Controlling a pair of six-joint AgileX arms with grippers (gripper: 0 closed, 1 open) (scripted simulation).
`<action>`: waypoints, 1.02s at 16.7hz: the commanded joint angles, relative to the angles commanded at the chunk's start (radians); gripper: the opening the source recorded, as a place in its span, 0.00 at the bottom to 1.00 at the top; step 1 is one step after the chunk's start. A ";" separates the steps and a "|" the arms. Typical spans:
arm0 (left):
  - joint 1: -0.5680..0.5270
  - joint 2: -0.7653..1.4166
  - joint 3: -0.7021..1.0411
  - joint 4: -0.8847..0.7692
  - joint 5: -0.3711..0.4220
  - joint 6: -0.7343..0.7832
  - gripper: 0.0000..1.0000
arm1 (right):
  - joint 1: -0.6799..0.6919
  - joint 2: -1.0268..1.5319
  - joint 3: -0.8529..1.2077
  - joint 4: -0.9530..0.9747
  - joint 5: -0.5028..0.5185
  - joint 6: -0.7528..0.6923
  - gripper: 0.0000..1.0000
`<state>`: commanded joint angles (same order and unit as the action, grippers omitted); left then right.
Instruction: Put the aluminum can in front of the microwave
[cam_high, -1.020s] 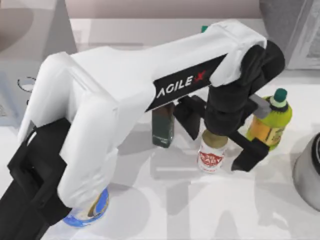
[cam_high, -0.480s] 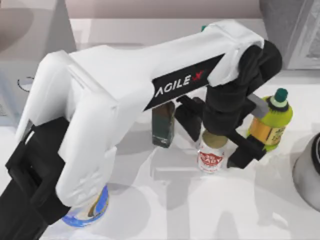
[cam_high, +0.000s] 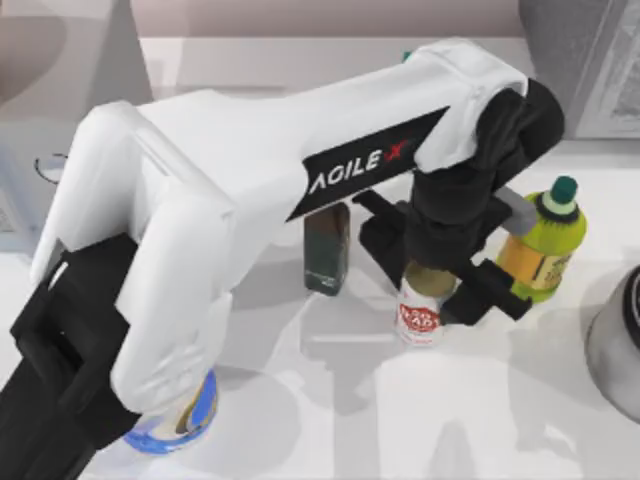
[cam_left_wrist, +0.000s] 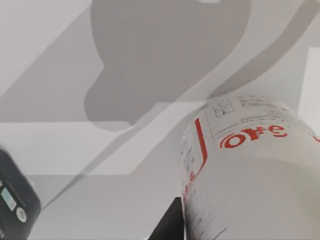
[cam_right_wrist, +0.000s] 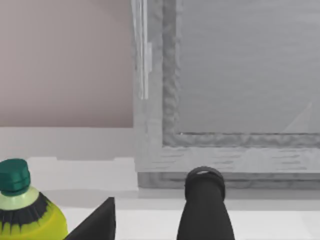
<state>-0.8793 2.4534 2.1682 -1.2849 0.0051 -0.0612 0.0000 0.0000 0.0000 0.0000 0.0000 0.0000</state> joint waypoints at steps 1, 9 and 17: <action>0.000 0.000 0.000 0.000 0.000 0.000 0.02 | 0.000 0.000 0.000 0.000 0.000 0.000 1.00; 0.000 0.000 0.000 0.000 0.000 0.000 0.00 | 0.000 0.000 0.000 0.000 0.000 0.000 1.00; -0.009 0.015 0.128 -0.119 0.024 -0.015 0.00 | 0.000 0.000 0.000 0.000 0.000 0.000 1.00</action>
<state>-0.8882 2.4685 2.2963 -1.4040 0.0291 -0.0766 0.0000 0.0000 0.0000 0.0000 0.0000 0.0000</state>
